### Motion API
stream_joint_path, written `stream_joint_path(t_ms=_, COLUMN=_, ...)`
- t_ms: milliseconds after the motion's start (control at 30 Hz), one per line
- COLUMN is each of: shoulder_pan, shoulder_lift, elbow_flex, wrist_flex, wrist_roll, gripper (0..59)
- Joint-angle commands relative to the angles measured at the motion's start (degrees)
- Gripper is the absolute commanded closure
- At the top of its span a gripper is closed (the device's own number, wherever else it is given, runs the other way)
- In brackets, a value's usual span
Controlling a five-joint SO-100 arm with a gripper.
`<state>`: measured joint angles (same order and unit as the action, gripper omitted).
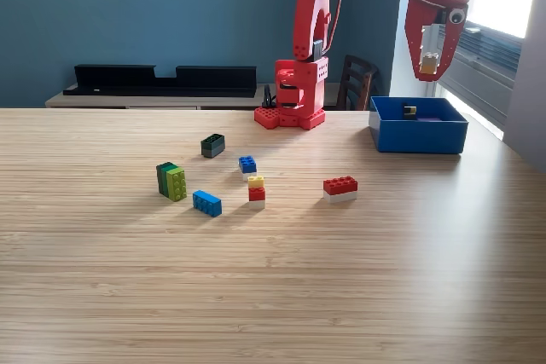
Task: Grasp a lego block and put it in the bin.
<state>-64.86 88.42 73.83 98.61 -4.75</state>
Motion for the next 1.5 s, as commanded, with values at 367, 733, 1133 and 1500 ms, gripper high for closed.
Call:
stream_joint_path(t_ms=367, shoulder_pan=-2.81, shoulder_lift=5.45, elbow_flex=0.79, wrist_flex=0.35, wrist_roll=-3.69, gripper=29.1)
stream_joint_path(t_ms=733, shoulder_pan=3.34, shoulder_lift=5.45, elbow_flex=-2.11, wrist_flex=0.0, wrist_roll=-1.49, gripper=52.8)
stream_joint_path(t_ms=1133, shoulder_pan=27.6, shoulder_lift=5.45, elbow_flex=-3.16, wrist_flex=-3.25, wrist_roll=5.36, gripper=58.5)
stream_joint_path(t_ms=1500, shoulder_pan=37.18, shoulder_lift=5.45, elbow_flex=-2.99, wrist_flex=-4.57, wrist_roll=2.29, gripper=58.5)
